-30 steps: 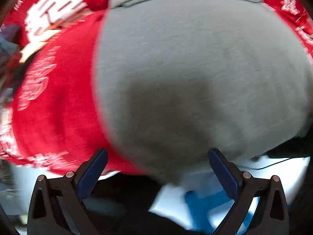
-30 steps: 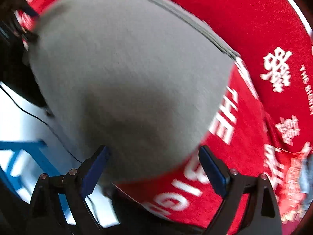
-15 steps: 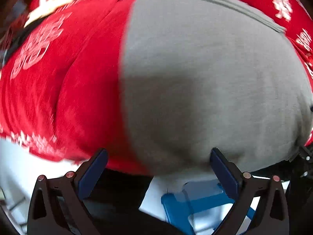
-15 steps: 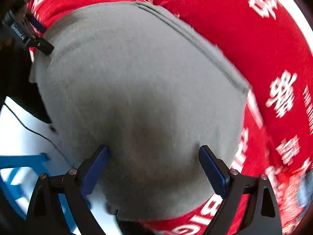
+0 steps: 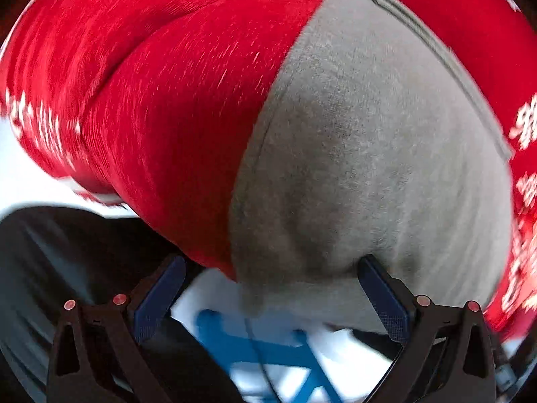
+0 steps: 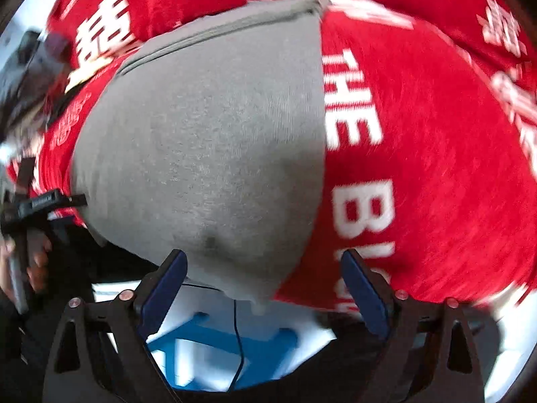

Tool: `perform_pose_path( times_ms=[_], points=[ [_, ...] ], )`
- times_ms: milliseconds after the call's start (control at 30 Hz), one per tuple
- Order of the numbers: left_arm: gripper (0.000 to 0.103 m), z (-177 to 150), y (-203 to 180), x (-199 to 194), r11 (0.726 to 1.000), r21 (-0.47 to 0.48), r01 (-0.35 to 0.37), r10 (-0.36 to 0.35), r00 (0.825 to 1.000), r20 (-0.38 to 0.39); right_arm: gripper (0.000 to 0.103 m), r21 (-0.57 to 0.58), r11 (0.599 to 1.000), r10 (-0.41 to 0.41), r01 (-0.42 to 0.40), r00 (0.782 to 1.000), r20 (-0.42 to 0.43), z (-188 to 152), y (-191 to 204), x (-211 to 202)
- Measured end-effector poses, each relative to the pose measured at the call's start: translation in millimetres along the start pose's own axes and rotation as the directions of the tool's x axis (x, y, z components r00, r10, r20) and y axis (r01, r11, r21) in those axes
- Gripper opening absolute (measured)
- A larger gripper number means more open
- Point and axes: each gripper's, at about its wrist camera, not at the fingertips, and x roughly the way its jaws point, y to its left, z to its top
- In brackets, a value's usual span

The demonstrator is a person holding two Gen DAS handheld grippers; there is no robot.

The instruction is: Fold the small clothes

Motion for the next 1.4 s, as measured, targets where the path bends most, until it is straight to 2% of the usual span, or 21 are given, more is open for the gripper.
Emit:
perform_pose_path(
  times_ms=[67, 100, 167, 267, 300, 400, 433, 467, 533, 633, 700, 733, 867, 967, 1033, 1100, 1133, 1167, 1233, 1267, 1400],
  points=[
    [0.099, -5, -3, -1, 1.000, 0.011, 0.007, -0.007, 1.000, 0.022, 0.074, 0.029, 1.000, -0.002, 0.003, 1.000, -0.023, -5, 1, 11],
    [0.095, -7, -4, -2, 0.999, 0.027, 0.021, -0.021, 0.999, 0.026, 0.075, 0.044, 0.999, -0.006, 0.008, 1.000, -0.026, -6, 2, 15],
    [0.078, -11, -7, -4, 0.997, 0.054, 0.049, -0.051, 0.998, 0.031, 0.070, 0.052, 0.998, -0.034, 0.035, 0.999, -0.009, -2, -1, 18],
    [0.073, -11, -7, -8, 0.994, 0.083, 0.067, -0.070, 0.997, 0.036, 0.041, 0.041, 0.998, -0.047, 0.046, 0.999, 0.009, -7, 2, 16],
    [0.073, -9, -4, -7, 0.994, 0.075, 0.078, -0.081, 0.996, 0.031, 0.040, 0.041, 0.998, -0.048, 0.048, 0.999, 0.007, -7, 2, 16],
    [0.075, -7, 8, 0, 0.992, 0.037, 0.124, -0.124, 0.992, 0.006, 0.043, 0.062, 0.998, -0.029, 0.029, 1.000, -0.008, -7, -3, 12],
    [0.086, -3, 10, -2, 0.993, 0.024, 0.118, -0.118, 0.993, -0.002, 0.046, 0.075, 0.997, -0.016, 0.016, 1.000, -0.012, -8, -5, 12],
    [0.089, -3, 14, 0, 0.995, 0.007, 0.097, -0.097, 0.995, -0.009, 0.053, 0.087, 0.996, 0.004, -0.003, 1.000, -0.019, -9, -6, 12],
    [0.089, -5, 21, -8, 0.996, -0.008, 0.084, -0.084, 0.996, -0.011, 0.053, 0.105, 0.994, -0.009, 0.012, 1.000, -0.027, -11, -6, 11],
    [0.089, -10, 24, -40, 0.998, 0.015, 0.062, -0.064, 0.992, 0.108, 0.060, 0.070, 0.993, -0.101, 0.097, 0.994, 0.051, -9, 2, -11],
    [0.089, -4, 15, -50, 0.997, 0.059, 0.042, -0.051, 0.986, 0.157, 0.079, 0.033, 0.988, -0.155, 0.152, 0.982, 0.113, -2, 11, -24],
    [0.089, 2, 5, -51, 0.995, 0.093, 0.035, -0.050, 0.986, 0.161, 0.079, 0.006, 0.985, -0.174, 0.175, 0.974, 0.142, 5, 17, -27],
    [0.089, 34, -51, -50, 0.976, 0.216, -0.005, -0.040, 0.978, 0.203, 0.079, -0.097, 0.971, -0.194, 0.217, 0.960, 0.199, 50, 39, -21],
    [0.089, 63, -101, -42, 0.953, 0.301, -0.027, -0.041, 0.975, 0.217, 0.079, -0.078, 0.972, -0.202, 0.223, 0.956, 0.215, 93, 45, -9],
    [0.089, 84, -126, -29, 0.939, 0.337, -0.070, -0.006, 0.976, 0.220, 0.079, -0.041, 0.977, -0.195, 0.207, 0.959, 0.207, 130, 51, 5],
    [0.094, 100, -142, -3, 0.923, 0.357, -0.146, 0.079, 0.978, 0.195, 0.079, -0.016, 0.973, -0.221, 0.229, 0.954, 0.200, 162, 55, 22],
    [0.103, 100, -147, 2, 0.910, 0.368, -0.188, 0.109, 0.968, 0.225, 0.079, -0.013, 0.970, -0.235, 0.242, 0.954, 0.188, 169, 56, 31],
    [0.103, 97, -151, 3, 0.902, 0.374, -0.218, 0.116, 0.954, 0.277, 0.079, -0.010, 0.967, -0.249, 0.254, 0.954, 0.165, 177, 59, 42],
    [0.103, 92, -151, 3, 0.907, 0.358, -0.220, 0.112, 0.948, 0.298, 0.083, -0.003, 0.964, -0.262, 0.264, 0.959, 0.109, 176, 57, 63],
    [0.103, 89, -147, 2, 0.914, 0.350, -0.207, 0.098, 0.947, 0.305, 0.085, -0.011, 0.962, -0.267, 0.273, 0.947, 0.178, 168, 60, 59],
    [0.103, 71, -140, 1, 0.903, 0.374, -0.212, 0.069, 0.931, 0.359, 0.086, -0.048, 0.959, -0.255, 0.278, 0.928, 0.271, 135, 65, 56]
  ],
)
